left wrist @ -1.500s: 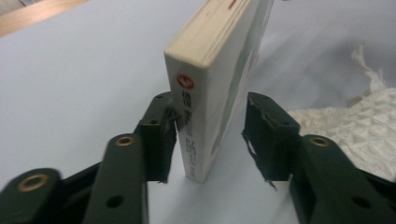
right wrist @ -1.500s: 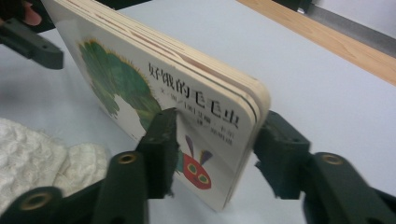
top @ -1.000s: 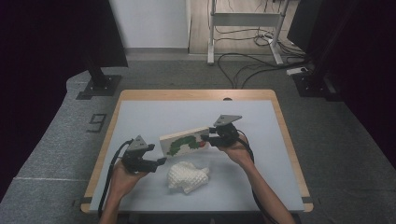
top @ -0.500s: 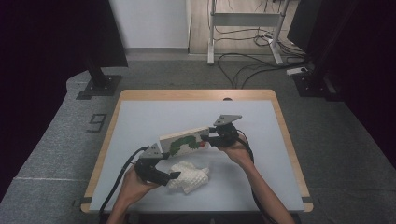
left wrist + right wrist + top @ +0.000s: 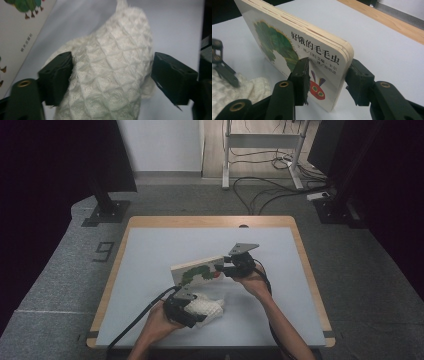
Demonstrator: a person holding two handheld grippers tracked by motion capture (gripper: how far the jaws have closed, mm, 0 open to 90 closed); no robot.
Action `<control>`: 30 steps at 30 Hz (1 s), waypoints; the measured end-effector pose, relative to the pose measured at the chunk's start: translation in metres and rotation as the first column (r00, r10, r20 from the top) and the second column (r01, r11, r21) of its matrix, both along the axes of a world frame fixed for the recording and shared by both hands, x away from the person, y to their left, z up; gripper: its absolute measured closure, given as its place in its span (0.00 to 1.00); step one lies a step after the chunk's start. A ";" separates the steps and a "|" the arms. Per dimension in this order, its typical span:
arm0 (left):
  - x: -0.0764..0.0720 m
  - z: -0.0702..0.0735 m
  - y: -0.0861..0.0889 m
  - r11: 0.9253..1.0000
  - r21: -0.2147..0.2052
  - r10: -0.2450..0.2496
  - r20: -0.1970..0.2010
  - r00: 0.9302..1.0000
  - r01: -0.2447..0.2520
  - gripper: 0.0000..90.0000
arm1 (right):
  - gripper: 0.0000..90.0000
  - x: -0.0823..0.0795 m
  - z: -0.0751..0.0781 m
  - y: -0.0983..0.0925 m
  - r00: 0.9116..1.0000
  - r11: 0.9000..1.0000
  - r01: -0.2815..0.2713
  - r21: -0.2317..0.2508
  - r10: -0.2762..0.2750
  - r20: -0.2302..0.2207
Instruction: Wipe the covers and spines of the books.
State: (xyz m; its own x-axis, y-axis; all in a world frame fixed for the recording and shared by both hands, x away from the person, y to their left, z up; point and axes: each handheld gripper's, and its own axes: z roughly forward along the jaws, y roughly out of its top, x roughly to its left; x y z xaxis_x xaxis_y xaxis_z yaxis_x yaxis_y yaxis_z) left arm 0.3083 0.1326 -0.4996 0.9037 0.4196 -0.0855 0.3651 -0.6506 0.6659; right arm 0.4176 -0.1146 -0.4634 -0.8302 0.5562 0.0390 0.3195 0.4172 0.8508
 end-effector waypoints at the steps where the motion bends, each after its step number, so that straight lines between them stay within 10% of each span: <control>1: 0.000 -0.001 0.000 1.000 0.003 -0.002 0.001 1.000 0.002 0.28 | 0.60 0.000 0.000 0.000 1.000 1.000 0.001 0.000 -0.001 0.000; 14: 0.000 -0.003 0.000 0.999 0.003 -0.038 -0.018 0.999 0.038 0.70 | 0.60 0.000 0.000 0.001 1.000 1.000 0.009 0.000 -0.009 0.002; 30: -0.009 0.036 0.020 0.998 -0.062 0.005 0.030 1.000 -0.003 0.73 | 0.60 0.000 0.000 0.001 1.000 1.000 0.009 -0.003 -0.009 0.001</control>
